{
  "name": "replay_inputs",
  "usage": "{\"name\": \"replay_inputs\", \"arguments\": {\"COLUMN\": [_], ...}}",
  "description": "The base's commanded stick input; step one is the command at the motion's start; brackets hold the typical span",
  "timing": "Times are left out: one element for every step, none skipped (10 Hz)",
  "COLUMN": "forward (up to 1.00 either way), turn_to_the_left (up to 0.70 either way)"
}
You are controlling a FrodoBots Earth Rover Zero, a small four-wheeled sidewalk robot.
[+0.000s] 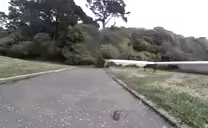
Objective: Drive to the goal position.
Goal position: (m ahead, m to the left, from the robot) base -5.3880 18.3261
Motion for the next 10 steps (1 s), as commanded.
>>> {"name": "replay_inputs", "arguments": {"forward": [0.00, 0.00, 0.00, 0.00, 0.00, 0.00, 0.00, 0.00, 0.00, 0.00], "turn_to_the_left": [0.70, 0.70, 0.70, 0.70, 0.70, 0.70, 0.70, 0.70, 0.70, 0.70]}}
